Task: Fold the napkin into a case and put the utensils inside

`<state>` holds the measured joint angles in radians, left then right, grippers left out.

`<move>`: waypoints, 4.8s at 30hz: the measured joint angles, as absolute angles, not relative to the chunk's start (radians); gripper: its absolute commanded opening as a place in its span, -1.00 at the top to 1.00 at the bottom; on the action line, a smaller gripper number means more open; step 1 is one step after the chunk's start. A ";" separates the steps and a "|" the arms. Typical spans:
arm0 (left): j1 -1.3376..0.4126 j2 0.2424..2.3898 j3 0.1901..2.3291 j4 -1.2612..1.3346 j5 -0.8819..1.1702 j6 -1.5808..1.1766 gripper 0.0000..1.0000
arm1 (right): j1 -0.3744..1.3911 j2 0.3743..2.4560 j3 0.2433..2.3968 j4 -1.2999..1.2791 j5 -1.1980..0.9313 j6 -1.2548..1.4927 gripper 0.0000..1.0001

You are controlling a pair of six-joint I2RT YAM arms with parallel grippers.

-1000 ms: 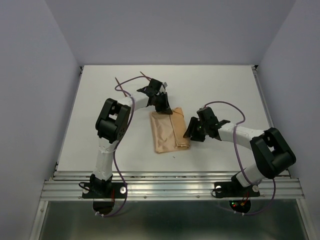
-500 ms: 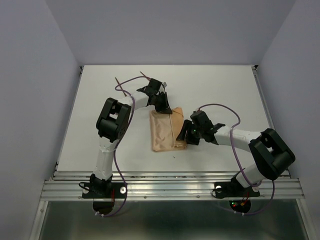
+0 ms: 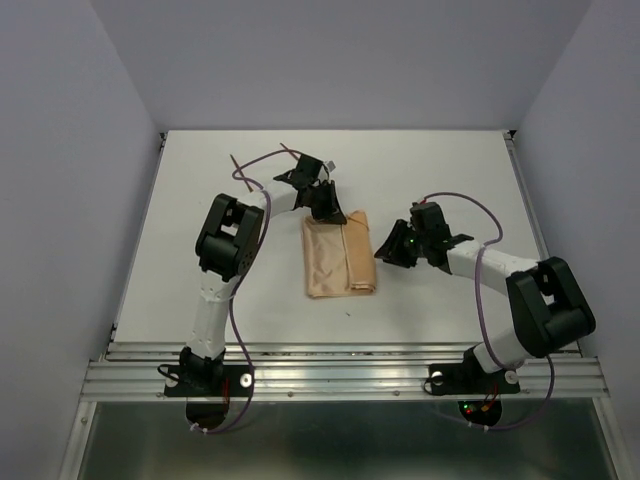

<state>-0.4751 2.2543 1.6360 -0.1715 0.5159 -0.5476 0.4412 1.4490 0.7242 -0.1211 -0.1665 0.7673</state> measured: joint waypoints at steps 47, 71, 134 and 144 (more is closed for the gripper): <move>-0.463 2.301 1.702 -0.190 0.554 -0.504 1.00 | 0.341 1.923 0.731 0.498 -0.825 0.833 0.67; -0.462 2.301 1.694 -0.175 0.559 -0.514 1.00 | 0.434 1.862 0.535 0.712 -0.773 0.957 0.68; -0.459 2.249 1.653 -0.184 0.508 -0.476 0.08 | 0.334 2.104 1.379 -0.101 -0.205 0.842 0.67; -0.461 2.220 1.659 -0.228 0.442 -0.466 -0.24 | 0.336 2.096 1.374 -0.105 -0.192 0.834 0.67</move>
<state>-0.4610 2.2204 1.6592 -0.2276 0.4423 -0.4656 0.3355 2.0964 1.3735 -0.1051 -0.1921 0.8337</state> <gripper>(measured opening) 0.615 0.167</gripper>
